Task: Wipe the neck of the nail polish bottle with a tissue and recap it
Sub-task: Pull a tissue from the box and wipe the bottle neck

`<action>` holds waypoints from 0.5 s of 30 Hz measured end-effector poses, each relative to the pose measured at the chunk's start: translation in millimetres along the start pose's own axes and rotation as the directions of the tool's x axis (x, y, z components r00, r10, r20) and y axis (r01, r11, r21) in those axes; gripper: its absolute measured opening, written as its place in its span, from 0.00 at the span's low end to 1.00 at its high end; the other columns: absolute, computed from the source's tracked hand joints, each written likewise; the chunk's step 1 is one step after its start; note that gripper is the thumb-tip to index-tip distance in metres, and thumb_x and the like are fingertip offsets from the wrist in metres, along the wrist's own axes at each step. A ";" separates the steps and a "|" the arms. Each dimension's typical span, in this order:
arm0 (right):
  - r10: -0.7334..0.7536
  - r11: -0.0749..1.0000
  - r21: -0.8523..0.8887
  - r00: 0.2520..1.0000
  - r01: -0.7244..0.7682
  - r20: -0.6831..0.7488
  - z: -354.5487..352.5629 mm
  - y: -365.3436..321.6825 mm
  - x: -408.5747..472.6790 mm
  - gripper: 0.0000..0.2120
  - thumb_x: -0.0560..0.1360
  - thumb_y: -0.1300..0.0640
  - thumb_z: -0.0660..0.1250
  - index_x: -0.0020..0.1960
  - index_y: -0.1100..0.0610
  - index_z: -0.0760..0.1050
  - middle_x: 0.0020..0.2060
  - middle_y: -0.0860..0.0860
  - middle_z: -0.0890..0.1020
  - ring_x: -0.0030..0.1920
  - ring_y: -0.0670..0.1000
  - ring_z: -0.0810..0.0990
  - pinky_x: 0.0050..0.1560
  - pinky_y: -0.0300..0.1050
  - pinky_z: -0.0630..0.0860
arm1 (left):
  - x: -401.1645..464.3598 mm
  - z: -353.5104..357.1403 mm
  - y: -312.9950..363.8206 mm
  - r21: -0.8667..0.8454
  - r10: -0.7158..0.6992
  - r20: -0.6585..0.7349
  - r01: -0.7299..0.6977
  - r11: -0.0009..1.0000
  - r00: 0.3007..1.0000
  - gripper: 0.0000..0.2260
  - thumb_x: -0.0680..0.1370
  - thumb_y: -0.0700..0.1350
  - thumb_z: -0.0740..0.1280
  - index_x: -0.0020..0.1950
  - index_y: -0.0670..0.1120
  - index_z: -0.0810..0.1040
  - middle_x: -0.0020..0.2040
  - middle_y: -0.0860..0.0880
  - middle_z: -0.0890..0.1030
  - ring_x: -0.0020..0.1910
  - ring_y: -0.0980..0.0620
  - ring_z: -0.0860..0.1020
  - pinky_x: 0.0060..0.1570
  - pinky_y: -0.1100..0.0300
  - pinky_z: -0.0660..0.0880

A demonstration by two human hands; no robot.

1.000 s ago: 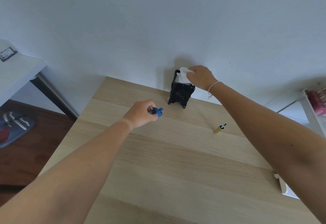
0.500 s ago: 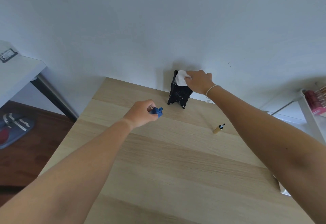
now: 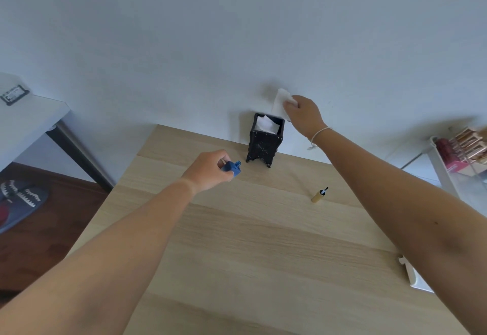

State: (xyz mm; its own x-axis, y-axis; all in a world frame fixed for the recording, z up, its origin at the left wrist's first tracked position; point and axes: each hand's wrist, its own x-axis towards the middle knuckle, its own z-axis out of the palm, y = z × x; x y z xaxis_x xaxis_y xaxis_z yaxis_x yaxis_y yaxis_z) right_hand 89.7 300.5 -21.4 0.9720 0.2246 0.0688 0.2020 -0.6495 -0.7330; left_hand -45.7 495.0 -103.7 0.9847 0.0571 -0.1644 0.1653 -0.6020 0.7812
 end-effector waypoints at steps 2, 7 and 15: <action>0.029 0.997 0.074 0.999 -0.028 -0.015 -3.8 -3.5 -2.4 0.10 0.74 0.62 0.54 0.34 0.60 0.64 0.31 0.58 0.65 0.30 0.51 0.63 0.28 0.39 0.59 | -1.5 -1.7 3.2 0.002 0.006 -0.003 -0.006 1.000 1.000 0.06 0.70 0.43 0.69 0.39 0.53 0.74 0.38 0.53 0.80 0.34 0.56 0.76 0.34 0.61 0.73; 0.093 0.940 0.327 0.995 -0.099 0.034 -12.1 -7.1 -16.6 0.13 0.73 0.62 0.57 0.52 0.67 0.75 0.37 0.55 0.77 0.30 0.49 0.72 0.33 0.39 0.70 | -5.9 -5.9 13.2 -0.010 0.012 -0.026 -0.012 1.000 1.000 0.04 0.69 0.43 0.69 0.40 0.51 0.76 0.38 0.53 0.80 0.35 0.54 0.76 0.38 0.56 0.75; 0.080 0.806 0.581 0.994 -0.111 0.079 -24.3 -3.2 -65.8 0.09 0.74 0.65 0.61 0.48 0.59 0.80 0.32 0.53 0.79 0.24 0.45 0.75 0.28 0.35 0.75 | -23.4 -8.4 42.6 -0.044 0.048 -0.059 -0.050 0.998 0.997 0.04 0.68 0.42 0.69 0.40 0.50 0.76 0.36 0.53 0.79 0.31 0.55 0.74 0.34 0.60 0.73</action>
State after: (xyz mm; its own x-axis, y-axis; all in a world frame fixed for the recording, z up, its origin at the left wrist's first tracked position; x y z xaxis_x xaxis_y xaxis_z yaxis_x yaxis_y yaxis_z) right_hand 27.9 270.2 -7.1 0.9724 0.2290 -0.0440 -0.0149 -0.1270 -0.9918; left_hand -61.2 474.7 -61.5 0.9930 0.0750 -0.0912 0.1177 -0.5682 0.8144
